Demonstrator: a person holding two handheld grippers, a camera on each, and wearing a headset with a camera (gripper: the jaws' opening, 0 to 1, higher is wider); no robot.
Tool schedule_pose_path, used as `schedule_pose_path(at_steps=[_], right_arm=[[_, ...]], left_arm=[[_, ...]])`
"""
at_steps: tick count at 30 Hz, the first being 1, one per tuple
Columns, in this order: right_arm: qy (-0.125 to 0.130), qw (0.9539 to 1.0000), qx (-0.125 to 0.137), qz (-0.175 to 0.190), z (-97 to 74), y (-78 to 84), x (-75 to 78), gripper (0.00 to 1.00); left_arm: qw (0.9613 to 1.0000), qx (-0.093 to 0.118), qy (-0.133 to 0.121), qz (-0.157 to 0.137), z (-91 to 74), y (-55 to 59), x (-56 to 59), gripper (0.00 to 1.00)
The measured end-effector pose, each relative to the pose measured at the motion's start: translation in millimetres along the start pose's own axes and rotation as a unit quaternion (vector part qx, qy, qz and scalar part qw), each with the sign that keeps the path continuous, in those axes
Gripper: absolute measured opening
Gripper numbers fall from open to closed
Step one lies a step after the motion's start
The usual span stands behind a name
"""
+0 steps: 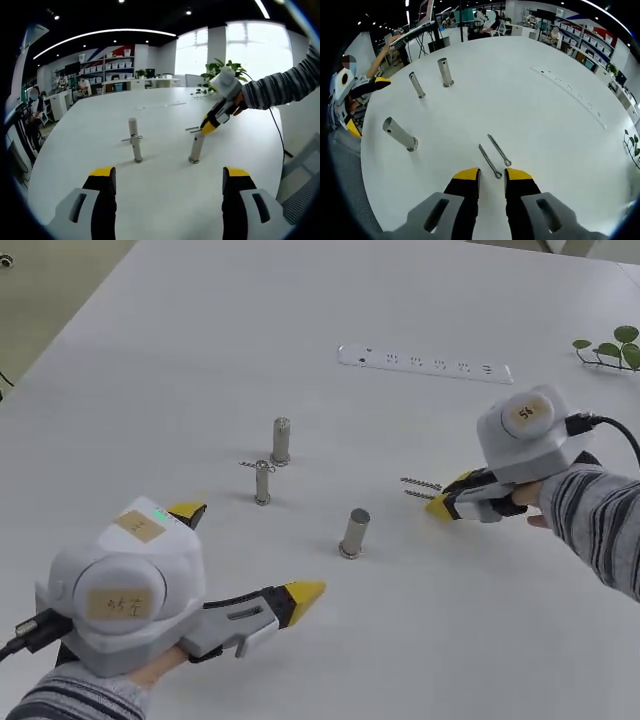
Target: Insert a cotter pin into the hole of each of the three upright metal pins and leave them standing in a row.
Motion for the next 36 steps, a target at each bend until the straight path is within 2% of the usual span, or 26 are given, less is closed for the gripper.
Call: schedule_pose_path(at_steps=[6,12,16,20,24,36], right_arm=[[0.001,1.0,-0.006,-0.006,0.3,-0.1,3.8,0.07],[-0.004,0.9988,-0.017,-0.046,0.4,-1.6,-1.2,0.0],[-0.011,0.9973,-0.021,-0.069,0.1,-1.3,-2.5,0.0],[-0.018,0.9969,-0.022,-0.073,-1.2,0.1,-4.6,0.0],[-0.018,0.9947,-0.024,-0.099,-3.3,3.4,-8.7,0.0],[-0.021,0.9879,0.01,-0.154,-15.9,2.3,-29.4,0.0]], left_arm=[[1.0,0.0,0.001,0.0,-0.2,-0.5,0.8,0.86],[1.0,-0.002,0.003,0.0,-0.7,0.3,0.5,0.85],[0.9999,-0.003,0.01,0.0,-0.4,0.5,2.3,0.84],[0.9999,-0.001,0.012,0.0,-0.9,0.1,2.7,0.83],[0.9999,0.001,0.013,0.001,-1.2,-0.3,2.6,0.82],[0.9995,0.002,0.029,0.007,-0.4,-1.2,8.3,0.74]])
Point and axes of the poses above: the centre of the closed fingertips' face, and the gripper's own axes: z roughly forward along the fingers, x roughly to its right, y roughly out of its underside, the point moved 7 cm from there along -z, roughly backward along the fingers, and after that the axes turned 2 degrees about y, right-handed, at the moved point
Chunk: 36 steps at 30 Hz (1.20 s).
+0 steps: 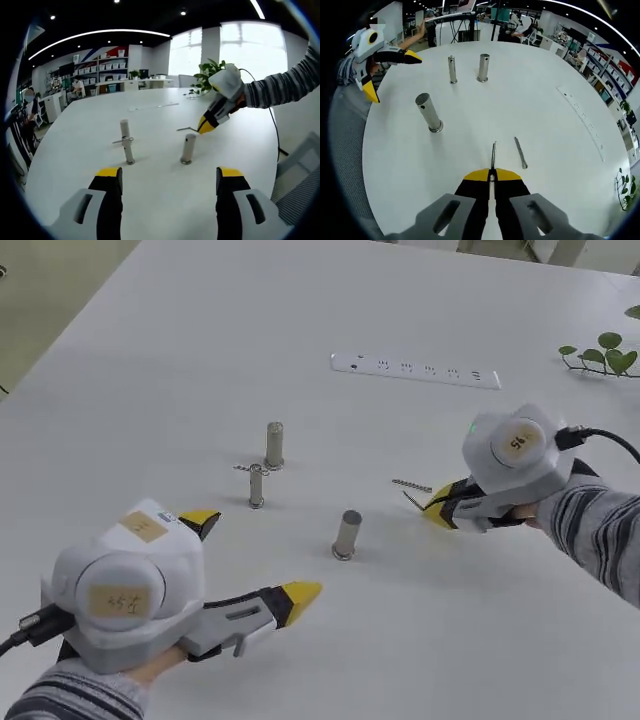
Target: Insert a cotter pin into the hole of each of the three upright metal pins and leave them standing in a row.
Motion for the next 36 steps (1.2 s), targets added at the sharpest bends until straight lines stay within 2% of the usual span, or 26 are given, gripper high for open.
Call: schedule_pose_path(at_steps=[9,11,19,32,36], right_arm=[[0.006,0.9991,0.025,-0.034,-16.8,-8.6,-18.5,0.0],[0.0,0.9985,0.039,-0.04,-21.7,-11.5,-26.0,0.0],[-0.009,0.9955,0.059,-0.073,-32.1,-17.3,-46.5,0.0],[-0.038,0.9836,0.083,-0.156,-37.3,-26.9,-86.7,0.0],[-0.051,0.9779,0.09,-0.182,-38.0,-31.0,-100.9,0.0]], left_arm=[[0.9998,0.002,0.016,-0.008,-0.2,-1.8,5.8,0.65],[0.9998,0.005,0.021,-0.006,-1.1,-3.7,8.3,0.64],[0.9991,0.01,0.04,-0.008,-2.1,-9.0,17.2,0.61],[0.9969,0.009,0.075,-0.025,-3.6,-12.1,32.7,0.45],[0.9946,0.013,0.094,-0.043,-3.6,-13.7,39.3,0.4]])
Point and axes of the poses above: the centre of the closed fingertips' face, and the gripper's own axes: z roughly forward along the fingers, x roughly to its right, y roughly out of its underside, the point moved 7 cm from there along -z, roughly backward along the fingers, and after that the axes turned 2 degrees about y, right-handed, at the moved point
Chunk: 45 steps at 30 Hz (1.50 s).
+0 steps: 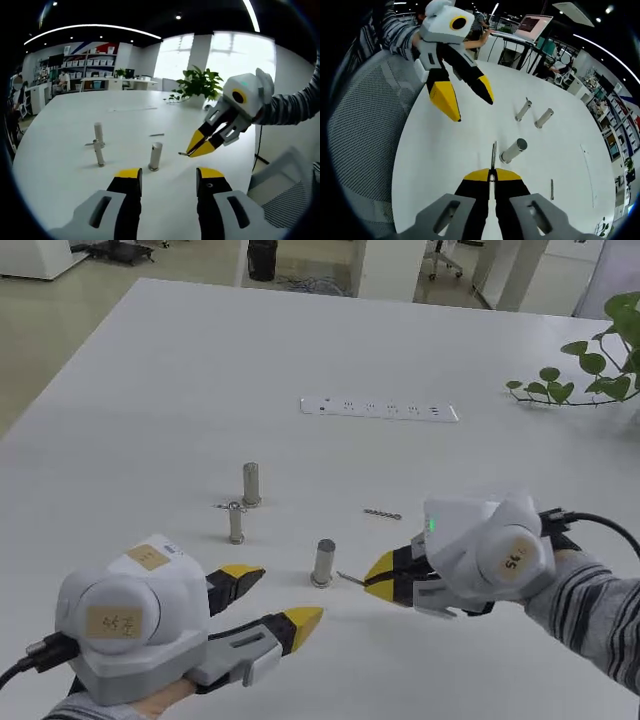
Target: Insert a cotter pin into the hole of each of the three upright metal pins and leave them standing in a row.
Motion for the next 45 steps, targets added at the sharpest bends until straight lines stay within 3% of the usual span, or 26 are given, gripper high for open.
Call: schedule_pose_path(at_steps=[16,32,40,45], right_arm=[[-0.029,0.9977,0.025,-0.057,1.3,-23.3,-26.3,0.0],[-0.032,0.9965,0.035,-0.069,-1.6,-30.7,-30.6,0.0],[-0.033,0.9962,0.03,-0.075,-0.8,-30.6,-31.7,0.0],[-0.031,0.9966,0.029,-0.071,-0.7,-30.6,-31.1,0.0]], left_arm=[[0.9978,-0.02,0.041,-0.048,5.0,6.9,16.6,0.21],[0.9954,-0.017,0.06,-0.072,7.4,6.8,25.2,0.02],[0.9941,-0.015,0.068,-0.083,9.1,7.5,27.7,0.0],[0.9951,-0.012,0.07,-0.069,9.4,7.4,27.7,0.0]])
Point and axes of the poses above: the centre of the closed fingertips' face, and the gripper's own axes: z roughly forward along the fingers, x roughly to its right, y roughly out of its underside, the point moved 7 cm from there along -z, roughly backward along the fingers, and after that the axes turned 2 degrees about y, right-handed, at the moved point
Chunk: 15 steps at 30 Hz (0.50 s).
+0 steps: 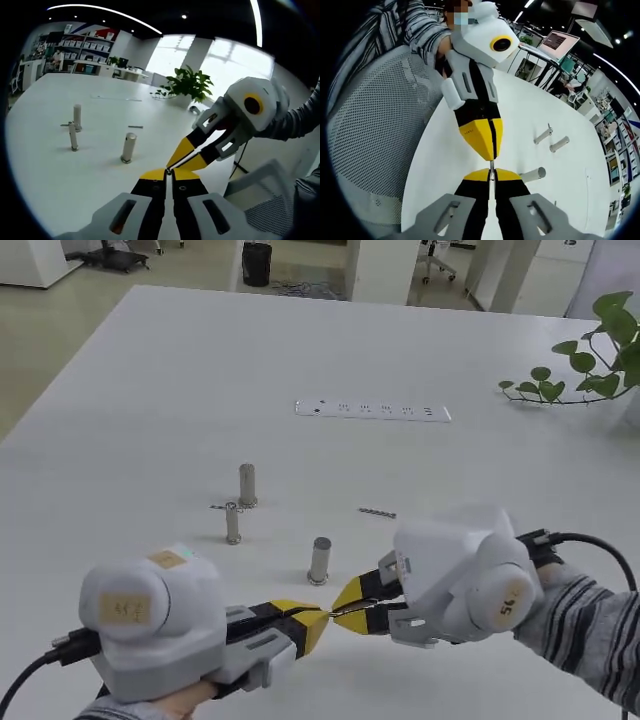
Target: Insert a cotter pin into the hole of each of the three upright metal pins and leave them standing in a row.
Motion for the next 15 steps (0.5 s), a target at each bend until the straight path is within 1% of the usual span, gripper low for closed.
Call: schedule_pose_path(at_steps=[4,7,8,9,12,15], right_arm=[[0.001,0.9999,0.002,0.015,-0.3,0.3,0.9,0.0],[-0.002,0.9998,-0.004,0.019,0.0,2.5,0.2,0.0],[-0.001,0.9998,-0.005,0.02,0.1,2.9,0.2,0.0],[-0.003,0.9997,-0.008,0.023,0.2,4.1,-0.4,0.0],[-0.008,0.9993,0.0,0.038,0.8,4.9,-2.0,0.0],[-0.015,0.9986,0.002,0.052,1.2,6.6,-3.9,0.01]], left_arm=[[0.9997,0.002,0.005,0.024,-0.9,-1.4,1.0,0.0],[0.9994,0.006,0.011,0.033,-2.2,-2.8,1.4,0.0],[0.9994,0.004,0.013,0.033,-2.5,-2.6,2.2,0.0],[0.9991,0.003,0.018,0.039,-2.8,-2.6,3.4,0.0],[0.9981,-0.004,0.022,0.057,-3.6,-2.3,4.0,0.0],[0.9967,-0.004,0.035,0.073,-5.2,-2.5,6.8,0.0]])
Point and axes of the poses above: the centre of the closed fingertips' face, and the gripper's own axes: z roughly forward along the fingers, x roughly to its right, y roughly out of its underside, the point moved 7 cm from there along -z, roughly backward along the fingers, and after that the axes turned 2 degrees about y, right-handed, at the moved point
